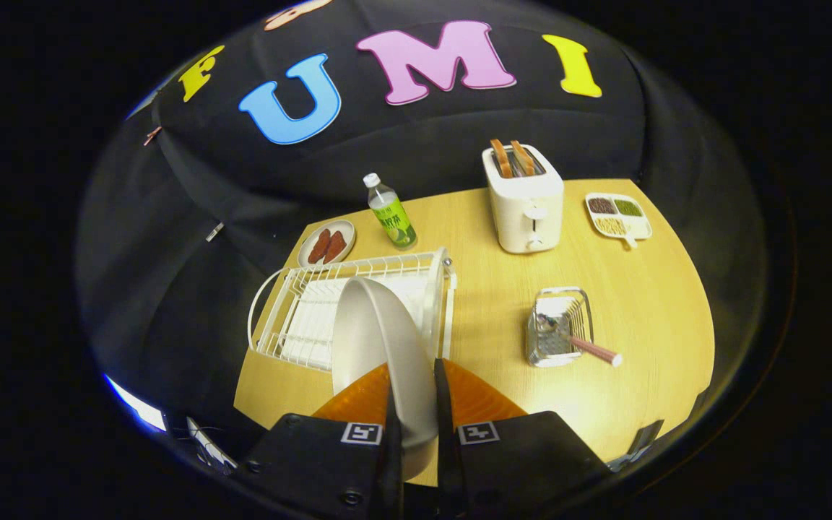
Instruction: Take the plate from the dish rack, then take the spoon from the basket and place it into the plate.
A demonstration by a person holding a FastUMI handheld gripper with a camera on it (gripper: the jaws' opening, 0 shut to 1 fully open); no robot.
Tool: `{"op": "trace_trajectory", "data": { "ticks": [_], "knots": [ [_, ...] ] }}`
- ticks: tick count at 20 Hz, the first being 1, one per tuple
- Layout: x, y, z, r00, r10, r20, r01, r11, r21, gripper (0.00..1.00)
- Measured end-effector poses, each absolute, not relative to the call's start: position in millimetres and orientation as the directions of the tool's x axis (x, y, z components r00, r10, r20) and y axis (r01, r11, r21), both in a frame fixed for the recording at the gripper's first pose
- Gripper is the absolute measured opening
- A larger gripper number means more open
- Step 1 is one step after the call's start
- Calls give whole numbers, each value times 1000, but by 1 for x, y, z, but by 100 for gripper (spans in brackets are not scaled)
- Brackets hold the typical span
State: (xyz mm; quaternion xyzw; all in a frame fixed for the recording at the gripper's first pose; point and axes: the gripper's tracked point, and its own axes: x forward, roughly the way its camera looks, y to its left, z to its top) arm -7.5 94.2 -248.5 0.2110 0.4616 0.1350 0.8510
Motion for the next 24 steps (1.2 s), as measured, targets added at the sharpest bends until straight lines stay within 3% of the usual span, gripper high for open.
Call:
{"op": "trace_trajectory", "data": {
  "ticks": [9, 17, 24],
  "knots": [
    [-103, 45, -327, 442, 484, -755, 156, 787, 597, 23],
    [-118, 36, -405, 388, 493, -779, 287, 739, 610, 23],
    [-114, 46, -426, 418, 538, -731, 338, 655, 676, 25]
  ]
}}
